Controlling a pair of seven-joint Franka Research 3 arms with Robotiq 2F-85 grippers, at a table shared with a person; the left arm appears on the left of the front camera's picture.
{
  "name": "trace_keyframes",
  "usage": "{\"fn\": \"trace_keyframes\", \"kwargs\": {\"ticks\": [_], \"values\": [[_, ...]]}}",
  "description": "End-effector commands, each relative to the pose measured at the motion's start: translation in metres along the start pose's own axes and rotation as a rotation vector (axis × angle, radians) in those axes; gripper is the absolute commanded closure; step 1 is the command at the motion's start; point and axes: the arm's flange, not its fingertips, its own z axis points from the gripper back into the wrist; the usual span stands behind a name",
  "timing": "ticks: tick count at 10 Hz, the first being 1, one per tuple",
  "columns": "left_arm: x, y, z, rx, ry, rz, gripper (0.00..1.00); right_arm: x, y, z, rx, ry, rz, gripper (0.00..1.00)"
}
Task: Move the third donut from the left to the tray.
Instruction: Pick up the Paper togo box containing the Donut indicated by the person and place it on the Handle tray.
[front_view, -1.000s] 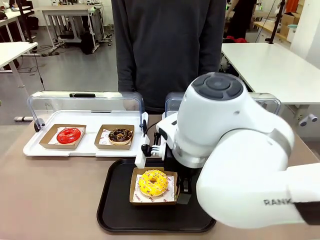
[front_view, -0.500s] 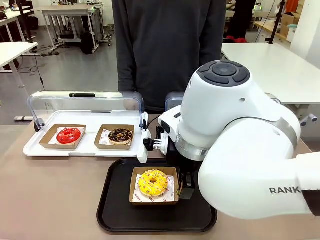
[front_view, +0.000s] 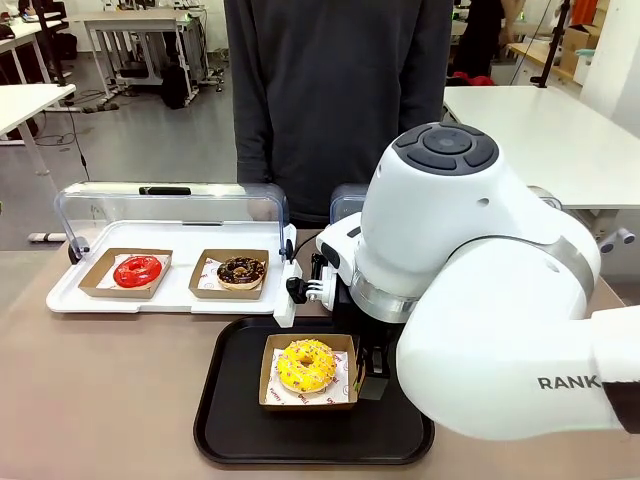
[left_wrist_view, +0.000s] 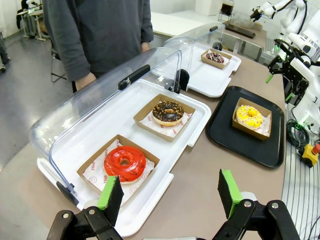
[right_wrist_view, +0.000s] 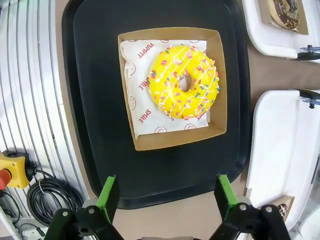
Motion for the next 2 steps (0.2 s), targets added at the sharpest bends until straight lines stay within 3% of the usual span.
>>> {"fn": "trace_keyframes", "kwargs": {"ticks": [1, 2], "values": [[0.0007, -0.0011, 0.0004, -0.005, -0.011, -0.002, 0.0, 0.0003, 0.0017, -0.0017, -0.011, 0.003, -0.014, 0.0], [0.0007, -0.0011, 0.0004, -0.005, -0.011, -0.002, 0.0, 0.0003, 0.0017, -0.0017, -0.011, 0.003, -0.014, 0.0]]}}
